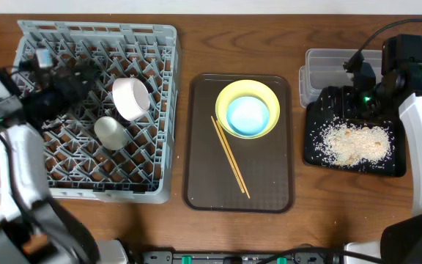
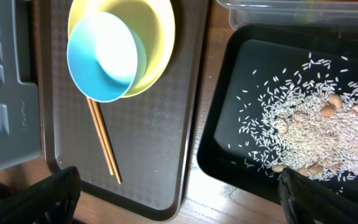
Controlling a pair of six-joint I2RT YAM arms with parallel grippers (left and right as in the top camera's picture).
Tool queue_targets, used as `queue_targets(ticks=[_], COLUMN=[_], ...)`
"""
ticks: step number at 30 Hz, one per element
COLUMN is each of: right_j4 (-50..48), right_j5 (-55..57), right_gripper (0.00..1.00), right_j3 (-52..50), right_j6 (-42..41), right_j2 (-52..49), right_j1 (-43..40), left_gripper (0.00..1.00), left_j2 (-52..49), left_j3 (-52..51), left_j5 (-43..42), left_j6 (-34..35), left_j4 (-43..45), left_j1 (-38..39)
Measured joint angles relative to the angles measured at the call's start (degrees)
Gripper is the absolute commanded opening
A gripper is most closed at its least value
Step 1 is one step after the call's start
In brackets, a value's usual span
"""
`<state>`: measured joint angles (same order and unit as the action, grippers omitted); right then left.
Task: Sort waste into correct bins and load items into the dishwasher
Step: 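Reach the left gripper to the yellow plate on the tray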
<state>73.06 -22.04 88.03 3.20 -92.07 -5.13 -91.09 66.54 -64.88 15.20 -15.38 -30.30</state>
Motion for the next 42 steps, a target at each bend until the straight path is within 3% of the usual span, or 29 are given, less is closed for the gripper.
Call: queue_targets(ticks=[4, 7, 14, 19, 27, 37, 42], right_j4=[0.1, 0.2, 0.9, 1.4, 3.0, 3.0, 3.0], right_j5=[1.2, 4.6, 10.3, 12.4, 16.8, 18.0, 18.0], right_gripper=[0.99, 0.99, 0.99, 0.99, 0.99, 0.99, 0.99], right_j3=[0.0, 0.0, 0.0, 0.0, 0.0, 0.0, 0.0], right_j6=[-0.4, -3.2, -7.8, -9.8, -13.6, -14.4, -14.6], right_j2=[0.0, 0.0, 0.0, 0.0, 0.0, 0.0, 0.0], right_j1=[0.0, 0.0, 0.0, 0.0, -1.1, -2.4, -2.4], left_gripper=[0.92, 0.92, 0.93, 0.93, 0.93, 0.92, 0.81], left_j2=[9.3, 11.4, 7.2, -0.8, -13.0, -24.9, -28.4], left_j3=[0.3, 0.4, 0.4, 4.7, 22.6, 23.7, 23.7], left_j5=[12.7, 24.5, 45.4, 51.7, 56.2, 57.0, 57.7], left_j6=[0.0, -0.7, -6.7, -9.1, -9.7, -9.7, -9.9], left_j4=[-4.7, -6.5, -5.3, -8.0, -18.3, -16.8, -15.8], left_j1=[10.9, 23.4, 48.9, 59.6, 63.9, 70.1, 72.1])
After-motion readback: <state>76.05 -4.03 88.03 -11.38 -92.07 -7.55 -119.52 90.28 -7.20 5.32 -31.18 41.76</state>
